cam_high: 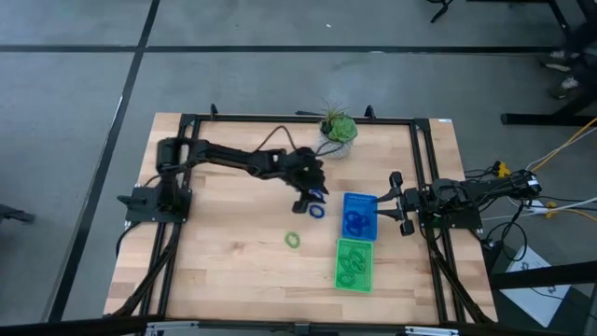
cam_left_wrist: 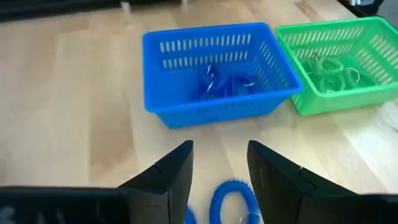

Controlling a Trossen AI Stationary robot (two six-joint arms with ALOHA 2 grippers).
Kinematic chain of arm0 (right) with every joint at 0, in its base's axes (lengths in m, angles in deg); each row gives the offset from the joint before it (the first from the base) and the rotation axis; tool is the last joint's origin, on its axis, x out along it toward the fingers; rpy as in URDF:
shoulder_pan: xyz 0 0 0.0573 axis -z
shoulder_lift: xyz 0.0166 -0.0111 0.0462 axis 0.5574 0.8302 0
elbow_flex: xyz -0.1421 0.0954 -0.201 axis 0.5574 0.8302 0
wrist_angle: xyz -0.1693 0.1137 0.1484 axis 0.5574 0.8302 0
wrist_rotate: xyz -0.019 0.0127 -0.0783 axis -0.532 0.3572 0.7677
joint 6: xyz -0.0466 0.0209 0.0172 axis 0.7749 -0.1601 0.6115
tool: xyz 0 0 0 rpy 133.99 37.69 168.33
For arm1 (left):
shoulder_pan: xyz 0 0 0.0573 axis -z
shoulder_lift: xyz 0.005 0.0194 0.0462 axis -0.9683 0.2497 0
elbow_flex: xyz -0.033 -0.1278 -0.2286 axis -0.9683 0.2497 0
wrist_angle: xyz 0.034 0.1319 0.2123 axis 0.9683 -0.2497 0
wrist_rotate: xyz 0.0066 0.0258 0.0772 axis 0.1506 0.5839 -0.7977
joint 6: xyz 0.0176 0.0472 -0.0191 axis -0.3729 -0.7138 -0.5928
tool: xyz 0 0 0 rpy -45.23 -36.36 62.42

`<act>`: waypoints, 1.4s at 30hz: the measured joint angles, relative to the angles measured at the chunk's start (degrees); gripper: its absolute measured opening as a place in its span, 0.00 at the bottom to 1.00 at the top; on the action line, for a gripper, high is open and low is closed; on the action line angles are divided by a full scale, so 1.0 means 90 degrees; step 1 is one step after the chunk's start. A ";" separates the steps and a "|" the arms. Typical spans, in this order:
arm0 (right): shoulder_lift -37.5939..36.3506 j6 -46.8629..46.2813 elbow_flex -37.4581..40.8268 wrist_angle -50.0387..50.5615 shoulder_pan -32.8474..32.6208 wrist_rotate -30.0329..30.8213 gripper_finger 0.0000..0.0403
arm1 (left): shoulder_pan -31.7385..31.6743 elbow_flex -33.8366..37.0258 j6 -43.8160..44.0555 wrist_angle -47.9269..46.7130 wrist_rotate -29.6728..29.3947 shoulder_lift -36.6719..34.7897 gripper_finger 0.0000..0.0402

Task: Sort spring keychains
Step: Put the blue spring keychain into the blue bin

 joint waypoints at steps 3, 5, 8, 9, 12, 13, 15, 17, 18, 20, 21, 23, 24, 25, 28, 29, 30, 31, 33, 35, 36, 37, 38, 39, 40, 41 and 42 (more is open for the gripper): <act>0.0000 -0.0001 0.0000 0.0000 0.0000 -0.0038 0.34 | -0.0084 0.0579 -0.0019 0.0471 -0.0369 -0.0361 0.36; 0.0000 -0.0002 0.0002 0.0005 0.0002 -0.0041 0.34 | -0.0142 0.1017 -0.0051 0.0632 -0.0564 -0.0638 0.35; 0.0000 -0.0002 0.0000 0.0005 0.0002 -0.0046 0.34 | -0.0244 0.1593 -0.0201 0.1208 -0.0707 -0.1033 0.35; 0.0000 0.0000 0.0002 0.0005 0.0002 -0.0044 0.34 | -0.0284 0.1797 -0.0318 0.1370 -0.0688 -0.1144 0.35; 0.0002 -0.0002 0.0000 0.0005 0.0000 -0.0046 0.34 | -0.0368 0.2397 -0.0715 0.1874 -0.0685 -0.1296 0.35; 0.0000 -0.0002 0.0001 0.0007 0.0000 -0.0046 0.34 | -0.0394 0.2581 -0.0803 0.2055 -0.0680 -0.1310 0.35; 0.0000 0.0000 0.0000 0.0006 0.0001 -0.0047 0.34 | -0.0429 0.2872 -0.0935 0.2467 -0.0686 -0.1306 0.35; 0.0000 0.0000 0.0000 0.0007 0.0002 -0.0046 0.34 | -0.0435 0.3059 -0.1042 0.2746 -0.0708 -0.1236 0.35; 0.0000 -0.0002 0.0000 0.0007 0.0000 -0.0046 0.34 | -0.0435 0.3128 -0.1060 0.2842 -0.0708 -0.1196 0.35; 0.0000 0.0000 0.0001 0.0007 0.0001 -0.0046 0.34 | -0.0434 0.3154 -0.1065 0.3016 -0.0707 -0.1133 0.35; 0.0000 -0.0001 0.0000 0.0007 0.0001 -0.0046 0.34 | -0.0417 0.3152 -0.1060 0.3104 -0.0706 -0.1117 0.35; 0.0000 0.0000 0.0000 0.0007 0.0000 -0.0047 0.34 | -0.0364 0.3138 -0.1073 0.3267 -0.0709 -0.1011 0.35; 0.0001 -0.0002 0.0000 0.0007 0.0000 -0.0046 0.34 | -0.0342 0.3147 -0.1075 0.3268 -0.0709 -0.0951 0.35; 0.0000 0.0000 0.0000 0.0007 0.0002 -0.0046 0.34 | -0.0317 0.3151 -0.1078 0.3314 -0.0729 -0.0871 0.35; 0.0000 0.0000 0.0002 0.0007 0.0000 -0.0046 0.34 | -0.0270 0.3108 -0.1245 0.3513 -0.0749 -0.0636 0.35; 0.0001 -0.0001 0.0001 0.0007 0.0000 -0.0046 0.34 | -0.0270 0.3058 -0.1297 0.3510 -0.0757 -0.0530 0.35; 0.0000 -0.0002 0.0002 0.0008 0.0001 -0.0048 0.34 | -0.0264 0.3008 -0.1310 0.3488 -0.0789 -0.0416 0.35; 0.0001 -0.0002 0.0001 0.0007 0.0000 -0.0047 0.34 | -0.0248 0.2936 -0.1308 0.3476 -0.0815 -0.0309 0.35; 0.0002 -0.0002 0.0002 0.0007 0.0000 -0.0046 0.34 | -0.0236 0.2765 -0.1314 0.3486 -0.0851 -0.0101 0.35; 0.0001 -0.0001 0.0000 0.0007 0.0000 -0.0048 0.34 | -0.0196 0.2611 -0.1350 0.3441 -0.0866 0.0092 0.35; 0.0002 -0.0001 0.0001 0.0007 0.0001 -0.0046 0.34 | -0.0178 0.2520 -0.1385 0.3364 -0.0865 0.0189 0.35; 0.0000 0.0000 0.0000 0.0007 0.0002 -0.0049 0.34 | -0.0151 0.2443 -0.1419 0.3256 -0.0864 0.0264 0.35; 0.0000 0.0000 0.0000 0.0007 0.0000 -0.0046 0.34 | -0.0122 0.2356 -0.1472 0.3198 -0.0866 0.0349 0.35; 0.0000 0.0000 0.0002 0.0007 0.0002 -0.0046 0.34 | -0.0095 0.2272 -0.1523 0.3124 -0.0871 0.0412 0.35; 0.0000 -0.0002 0.0000 0.0010 0.0000 -0.0047 0.34 | -0.0067 0.2219 -0.1572 0.3007 -0.0872 0.0456 0.35; 0.0001 -0.0002 0.0000 0.0008 0.0001 -0.0048 0.34 | -0.0040 0.2133 -0.1621 0.2929 -0.0874 0.0520 0.35; 0.0000 0.0000 0.0000 0.0010 0.0001 -0.0049 0.34 | -0.0016 0.2066 -0.1658 0.2845 -0.0897 0.0576 0.35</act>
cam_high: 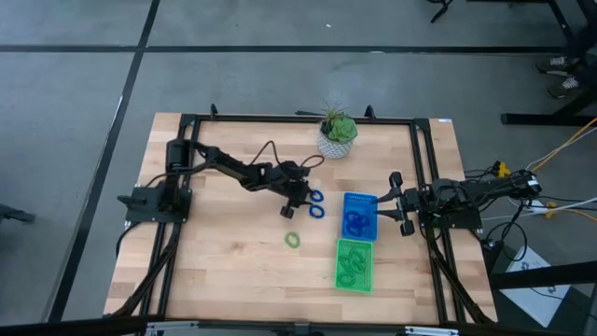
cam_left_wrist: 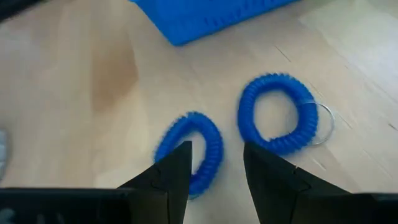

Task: Sort spring keychains
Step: Put the blue spring keychain into the blue bin

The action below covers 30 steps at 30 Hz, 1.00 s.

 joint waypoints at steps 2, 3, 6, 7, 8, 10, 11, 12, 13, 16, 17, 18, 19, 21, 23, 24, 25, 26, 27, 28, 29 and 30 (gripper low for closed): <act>0.0002 -0.0002 0.0002 0.0000 -0.0001 0.0002 0.34 | 0.0038 -0.0104 -0.0037 -0.0210 -0.0007 0.0072 0.35; 0.0000 -0.0002 0.0000 0.0000 -0.0001 0.0000 0.34 | 0.0040 -0.0160 -0.0036 -0.0294 -0.0003 0.0097 0.35; 0.0002 0.0000 0.0002 0.0000 -0.0001 0.0000 0.34 | 0.0014 -0.0327 0.0177 -0.0544 0.0001 0.0161 0.35; 0.0001 -0.0001 0.0000 0.0000 -0.0001 0.0001 0.34 | -0.0008 -0.0386 0.0329 -0.0668 -0.0038 0.0161 0.35; 0.0000 -0.0002 0.0001 0.0000 -0.0001 0.0000 0.34 | -0.0029 -0.0451 0.0499 -0.0821 -0.0072 0.0161 0.35; 0.0000 -0.0002 0.0002 0.0000 0.0001 0.0000 0.34 | -0.0098 -0.0581 0.0876 -0.1132 -0.0075 0.0161 0.35; 0.0000 -0.0002 0.0000 0.0000 -0.0001 0.0000 0.34 | -0.0135 -0.0646 0.1105 -0.1292 -0.0058 0.0161 0.35; 0.0002 -0.0002 0.0000 0.0000 0.0001 0.0002 0.34 | -0.0170 -0.0737 0.1340 -0.1482 -0.0039 0.0161 0.35; 0.0000 0.0000 0.0000 0.0000 -0.0001 0.0000 0.34 | -0.0199 -0.0830 0.1543 -0.1708 -0.0025 0.0161 0.35; 0.0000 -0.0001 0.0001 0.0000 -0.0001 0.0000 0.34 | -0.0237 -0.1062 0.1731 -0.2304 0.0034 0.0161 0.35; 0.0000 -0.0001 0.0000 0.0000 -0.0001 0.0000 0.34 | -0.0235 -0.1090 0.1731 -0.2365 0.0027 0.0161 0.35; 0.0000 0.0000 0.0002 0.0000 -0.0001 0.0000 0.34 | -0.0234 -0.1095 0.1734 -0.2359 0.0027 0.0161 0.35; 0.0000 0.0000 0.0002 0.0000 0.0001 0.0000 0.34 | -0.0234 -0.1100 0.1734 -0.2330 0.0031 0.0161 0.35; 0.0000 0.0000 0.0002 0.0000 -0.0001 0.0000 0.34 | -0.0228 -0.1138 0.1703 -0.2345 0.0028 0.0164 0.34; 0.0002 -0.0002 0.0000 0.0000 0.0000 0.0000 0.34 | -0.0228 -0.1157 0.1702 -0.2356 0.0024 0.0164 0.32; 0.0000 -0.0001 0.0002 0.0000 0.0001 0.0000 0.34 | -0.0230 -0.1161 0.1702 -0.2358 0.0020 0.0166 0.30; 0.0000 -0.0002 0.0000 0.0000 0.0000 0.0000 0.34 | -0.0230 -0.1161 0.1694 -0.2353 0.0009 0.0166 0.28; 0.0002 -0.0002 0.0001 0.0000 0.0001 0.0000 0.34 | -0.0230 -0.1161 0.1656 -0.2351 0.0005 0.0166 0.25; 0.0000 0.0000 0.0000 0.0000 -0.0001 0.0000 0.34 | -0.0230 -0.1161 0.1622 -0.2344 0.0005 0.0166 0.22; 0.0000 -0.0002 0.0000 0.0000 0.0001 0.0000 0.34 | -0.0230 -0.1161 0.1582 -0.2344 0.0004 0.0166 0.19; 0.0001 -0.0002 0.0000 0.0000 0.0000 0.0001 0.34 | -0.0232 -0.1161 0.1550 -0.2342 -0.0003 0.0166 0.15; 0.0000 0.0000 0.0000 0.0000 0.0001 0.0000 0.34 | -0.0232 -0.1161 0.1533 -0.2331 -0.0027 0.0166 0.12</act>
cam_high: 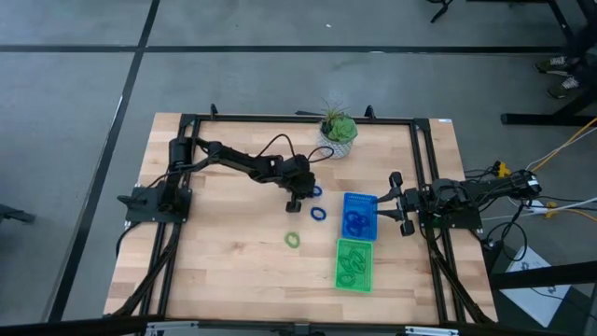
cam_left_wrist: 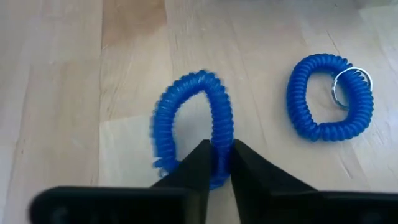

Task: Sort spring keychains
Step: Put the blue spring keychain into the blue bin

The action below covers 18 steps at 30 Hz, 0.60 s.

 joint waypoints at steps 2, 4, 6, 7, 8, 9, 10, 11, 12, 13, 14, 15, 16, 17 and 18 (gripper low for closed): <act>0.0001 0.0000 0.0001 0.0000 -0.0001 0.0000 0.34 | 0.0002 0.0000 -0.0042 0.0029 -0.0043 0.0000 0.06; 0.0002 -0.0001 0.0000 0.0000 -0.0001 0.0000 0.34 | 0.0000 0.0000 -0.0044 0.0095 -0.0039 0.0003 0.03; 0.0002 0.0000 0.0000 0.0000 0.0000 0.0000 0.34 | 0.0000 0.0000 -0.0050 0.0114 -0.0037 -0.0007 0.04; 0.0001 -0.0001 0.0000 0.0000 -0.0002 0.0000 0.34 | -0.0002 0.0000 -0.0061 0.0127 -0.0034 -0.0010 0.04; 0.0002 -0.0002 0.0002 0.0000 0.0000 0.0000 0.34 | -0.0002 0.0000 -0.0070 0.0138 -0.0016 -0.0014 0.05; 0.0000 -0.0002 0.0000 0.0000 -0.0002 0.0000 0.34 | -0.0006 0.0003 -0.0093 0.0133 0.0007 -0.0052 0.05; 0.0000 -0.0002 0.0001 0.0000 -0.0001 0.0000 0.34 | -0.0010 0.0005 -0.0096 0.0124 0.0027 -0.0104 0.05; 0.0000 -0.0001 0.0002 0.0000 -0.0001 0.0000 0.34 | -0.0010 0.0004 -0.0100 0.0189 0.0036 -0.0149 0.05; 0.0000 0.0000 0.0000 0.0000 -0.0001 0.0000 0.34 | -0.0010 0.0000 -0.0100 0.0226 0.0046 -0.0200 0.05; 0.0001 -0.0002 0.0002 0.0000 0.0000 0.0000 0.34 | -0.0012 0.0000 -0.0101 0.0187 0.0067 -0.0263 0.04; 0.0001 -0.0001 0.0000 0.0000 -0.0001 0.0000 0.34 | -0.0010 0.0002 -0.0100 0.0174 0.0071 -0.0322 0.04; 0.0000 0.0000 0.0002 0.0000 -0.0001 0.0000 0.34 | -0.0012 0.0001 -0.0100 0.0179 0.0073 -0.0392 0.04; 0.0000 0.0000 0.0000 0.0000 -0.0002 0.0000 0.34 | -0.0012 0.0000 -0.0100 0.0187 0.0076 -0.0463 0.04; 0.0000 -0.0002 0.0002 -0.0002 -0.0002 0.0000 0.34 | -0.0003 0.0000 -0.0102 0.0199 0.0076 -0.0538 0.04; 0.0002 0.0000 0.0000 0.0000 -0.0002 0.0000 0.34 | 0.0009 0.0000 -0.0103 0.0196 0.0076 -0.0620 0.04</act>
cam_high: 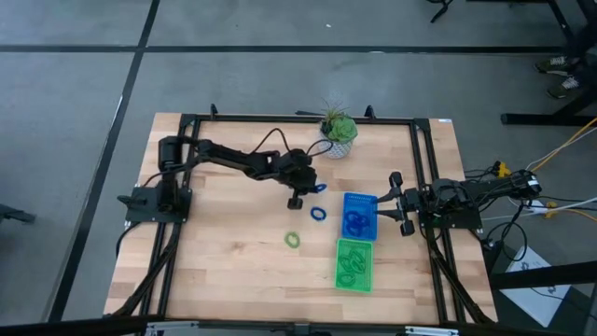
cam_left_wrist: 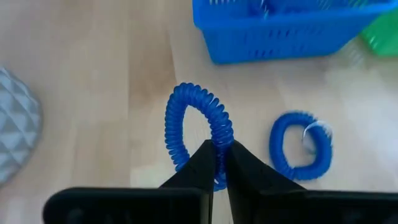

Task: Sort spring keychains
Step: Put the blue spring keychain into the blue bin

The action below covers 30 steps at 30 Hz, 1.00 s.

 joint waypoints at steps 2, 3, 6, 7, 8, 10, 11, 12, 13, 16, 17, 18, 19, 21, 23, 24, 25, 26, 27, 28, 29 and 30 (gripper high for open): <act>-0.0002 -0.0001 0.0000 -0.0001 0.0002 0.0000 0.34 | 0.0034 0.0000 -0.0005 0.0019 0.0000 -0.0144 0.04; -0.0001 -0.0002 0.0000 -0.0002 0.0000 0.0000 0.34 | 0.0046 0.0000 -0.0006 0.0018 0.0000 -0.0223 0.04; -0.0002 -0.0001 0.0001 -0.0002 0.0001 0.0000 0.34 | 0.0124 0.0000 -0.0002 0.0216 0.0002 -0.0427 0.05; -0.0001 -0.0001 0.0001 -0.0002 0.0001 0.0000 0.34 | 0.0156 0.0000 0.0003 0.0315 0.0005 -0.0493 0.05; -0.0001 0.0000 0.0000 -0.0002 0.0000 0.0000 0.34 | 0.0207 0.0000 0.0001 0.0495 0.0000 -0.0539 0.05; 0.0000 0.0000 0.0000 -0.0002 0.0001 0.0000 0.34 | 0.0347 0.0000 0.0005 0.1009 0.0009 -0.0573 0.05; -0.0002 0.0000 0.0000 -0.0002 0.0000 0.0000 0.34 | 0.0434 0.0000 0.0008 0.1310 0.0081 -0.0573 0.05; -0.0002 -0.0002 0.0000 -0.0002 0.0000 0.0000 0.34 | 0.0524 0.0000 0.0005 0.1639 0.0248 -0.0573 0.05; -0.0002 -0.0001 0.0000 -0.0002 0.0000 0.0000 0.34 | 0.0615 0.0000 -0.0001 0.1976 0.0431 -0.0573 0.05; -0.0001 0.0000 0.0000 -0.0002 0.0001 0.0000 0.34 | 0.0937 -0.0010 -0.0134 0.2615 0.0821 -0.0537 0.05; 0.0000 -0.0001 0.0000 -0.0002 0.0002 0.0000 0.34 | 0.1043 -0.0008 -0.0246 0.2733 0.0909 -0.0523 0.05; -0.0002 0.0000 0.0002 -0.0002 0.0000 0.0000 0.34 | 0.1150 -0.0007 -0.0357 0.2868 0.0938 -0.0517 0.05; 0.0000 0.0000 0.0002 -0.0002 0.0000 0.0000 0.34 | 0.1250 -0.0007 -0.0464 0.3001 0.0940 -0.0518 0.05; 0.0000 -0.0001 0.0001 -0.0002 0.0000 0.0000 0.34 | 0.1425 -0.0007 -0.0647 0.3218 0.0948 -0.0519 0.05; 0.0000 0.0000 0.0002 -0.0002 0.0000 0.0000 0.34 | 0.1563 -0.0008 -0.0785 0.3374 0.0945 -0.0519 0.04; 0.0000 -0.0001 0.0000 -0.0002 0.0000 0.0000 0.34 | 0.1621 -0.0022 -0.0855 0.3398 0.0951 -0.0519 0.04; 0.0000 0.0000 0.0001 -0.0002 0.0000 0.0000 0.34 | 0.1672 -0.0061 -0.0912 0.3364 0.0971 -0.0519 0.03; 0.0000 -0.0001 0.0001 -0.0002 0.0001 0.0000 0.34 | 0.1710 -0.0087 -0.0945 0.3310 0.1015 -0.0519 0.03; 0.0000 -0.0002 0.0000 -0.0002 0.0000 0.0000 0.34 | 0.1746 -0.0118 -0.0953 0.3284 0.1066 -0.0519 0.03; 0.0000 -0.0001 0.0000 -0.0002 0.0000 0.0000 0.34 | 0.1772 -0.0148 -0.0958 0.3257 0.1155 -0.0519 0.03; 0.0000 0.0000 0.0002 -0.0002 0.0000 0.0000 0.34 | 0.1791 -0.0162 -0.0958 0.3243 0.1272 -0.0519 0.03; 0.0000 -0.0002 0.0000 -0.0002 0.0002 0.0000 0.34 | 0.1795 -0.0163 -0.0958 0.3224 0.1344 -0.0519 0.03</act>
